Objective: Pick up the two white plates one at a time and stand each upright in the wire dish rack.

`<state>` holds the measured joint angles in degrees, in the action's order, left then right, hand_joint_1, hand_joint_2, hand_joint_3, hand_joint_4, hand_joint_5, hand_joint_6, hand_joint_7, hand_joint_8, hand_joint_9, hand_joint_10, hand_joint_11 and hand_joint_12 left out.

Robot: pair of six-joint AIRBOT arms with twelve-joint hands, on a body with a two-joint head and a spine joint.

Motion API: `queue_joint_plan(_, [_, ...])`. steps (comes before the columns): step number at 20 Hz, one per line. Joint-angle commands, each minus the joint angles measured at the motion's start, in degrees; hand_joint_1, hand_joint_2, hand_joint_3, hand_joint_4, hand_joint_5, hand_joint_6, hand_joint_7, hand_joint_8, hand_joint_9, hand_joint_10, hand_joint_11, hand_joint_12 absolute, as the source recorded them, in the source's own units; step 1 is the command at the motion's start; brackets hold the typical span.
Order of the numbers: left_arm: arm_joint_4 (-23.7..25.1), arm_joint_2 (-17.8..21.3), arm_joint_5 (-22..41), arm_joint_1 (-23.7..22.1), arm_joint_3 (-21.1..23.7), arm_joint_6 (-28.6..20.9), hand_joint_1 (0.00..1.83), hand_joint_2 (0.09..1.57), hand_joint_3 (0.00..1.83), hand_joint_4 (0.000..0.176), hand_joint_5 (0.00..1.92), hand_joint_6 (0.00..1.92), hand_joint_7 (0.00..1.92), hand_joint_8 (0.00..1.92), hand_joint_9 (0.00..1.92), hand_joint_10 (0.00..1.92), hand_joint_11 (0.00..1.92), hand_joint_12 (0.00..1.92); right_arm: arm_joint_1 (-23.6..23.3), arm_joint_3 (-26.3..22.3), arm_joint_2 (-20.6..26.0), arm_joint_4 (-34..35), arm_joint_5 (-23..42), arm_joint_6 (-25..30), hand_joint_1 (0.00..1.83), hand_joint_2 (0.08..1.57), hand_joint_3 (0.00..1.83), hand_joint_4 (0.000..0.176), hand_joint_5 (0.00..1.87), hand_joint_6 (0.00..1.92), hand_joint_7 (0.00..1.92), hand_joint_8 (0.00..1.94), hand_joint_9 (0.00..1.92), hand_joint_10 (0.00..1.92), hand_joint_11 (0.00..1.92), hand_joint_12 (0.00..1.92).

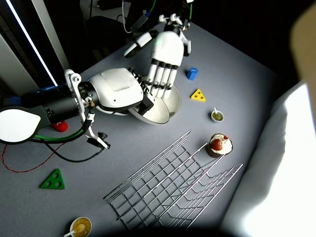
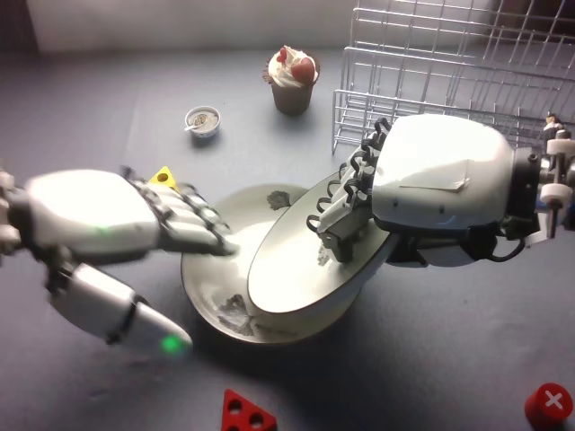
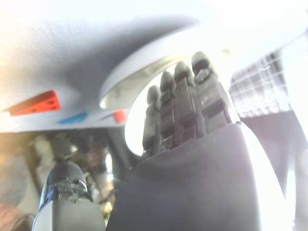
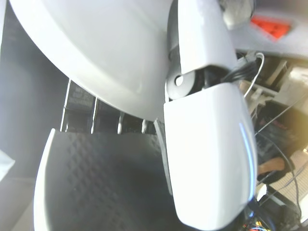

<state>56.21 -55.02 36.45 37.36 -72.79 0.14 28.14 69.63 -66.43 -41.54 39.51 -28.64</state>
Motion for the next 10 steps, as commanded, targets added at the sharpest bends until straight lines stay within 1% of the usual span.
queue_joint_plan(1, [-3.25, 1.20, 4.97, -0.57, 0.30, -0.14, 0.00, 0.96, 0.00, 0.000, 0.17, 0.00, 0.19, 0.00, 0.17, 0.00, 0.17, 0.01, -1.18, -0.74, 0.64, 1.84, 4.54, 0.02, 1.49, 1.05, 0.00, 0.000, 0.97, 0.94, 1.08, 0.55, 1.12, 0.73, 1.01, 1.35])
queue_joint_plan(2, [-4.22, 2.79, 5.70, -0.58, 0.65, -0.14, 0.00, 0.96, 0.00, 0.000, 0.19, 0.01, 0.21, 0.01, 0.19, 0.01, 0.19, 0.01, -2.24, -1.53, 1.52, 1.32, 4.54, 0.25, 1.49, 1.06, 0.00, 0.000, 0.93, 0.99, 1.03, 0.63, 1.11, 0.76, 1.01, 1.36])
queue_joint_plan(3, [-5.49, 4.32, 5.96, -0.64, 0.89, -0.14, 0.00, 0.96, 0.00, 0.000, 0.18, 0.00, 0.20, 0.00, 0.18, 0.01, 0.19, 0.02, -3.41, -2.35, 2.45, 0.86, 4.54, 0.79, 1.49, 1.06, 0.00, 0.000, 0.93, 0.96, 1.03, 0.63, 1.12, 0.76, 1.02, 1.36])
queue_joint_plan(4, [-6.46, 5.10, 5.96, -0.64, 0.97, -0.14, 0.00, 0.96, 0.00, 0.000, 0.19, 0.00, 0.20, 0.00, 0.18, 0.00, 0.19, 0.02, -3.75, -2.69, 2.76, 0.82, 4.54, 1.03, 1.49, 1.06, 0.00, 0.000, 0.94, 0.94, 1.03, 0.63, 1.12, 0.76, 1.02, 1.36])
queue_joint_plan(5, [-8.03, 6.22, 5.77, -0.64, 1.11, -0.14, 0.02, 0.96, 0.00, 0.000, 0.19, 0.00, 0.22, 0.01, 0.20, 0.01, 0.20, 0.02, -4.26, -3.16, 3.22, 0.82, 4.50, 1.83, 1.50, 1.05, 0.00, 0.000, 0.98, 0.86, 1.08, 0.54, 1.17, 0.69, 1.02, 1.36])
queue_joint_plan(6, [-9.18, 7.15, 5.65, -0.63, 1.36, -0.14, 0.01, 0.97, 0.00, 0.000, 0.18, 0.00, 0.21, 0.01, 0.20, 0.01, 0.19, 0.01, -4.96, -3.52, 3.64, 0.82, 4.17, 2.92, 1.50, 1.04, 0.00, 0.000, 0.98, 0.85, 1.07, 0.55, 1.17, 0.68, 1.02, 1.36])
queue_joint_plan(9, [-8.35, 10.07, 4.34, -0.66, 3.21, -0.14, 0.00, 0.97, 0.00, 0.000, 0.18, 0.00, 0.22, 0.01, 0.20, 0.01, 0.19, 0.01, -7.38, -4.02, 4.49, 1.69, 2.51, 7.63, 1.50, 1.04, 0.00, 0.000, 0.99, 0.84, 1.08, 0.55, 1.17, 0.68, 1.02, 1.36])
queue_joint_plan(10, [-8.24, 10.92, 4.06, -0.67, 3.76, -0.14, 0.00, 0.96, 0.00, 0.000, 0.19, 0.01, 0.21, 0.00, 0.19, 0.00, 0.20, 0.02, -8.19, -4.20, 4.91, 2.02, 2.09, 9.48, 1.50, 1.05, 0.00, 0.000, 0.97, 0.90, 1.08, 0.57, 1.14, 0.72, 1.00, 1.36])
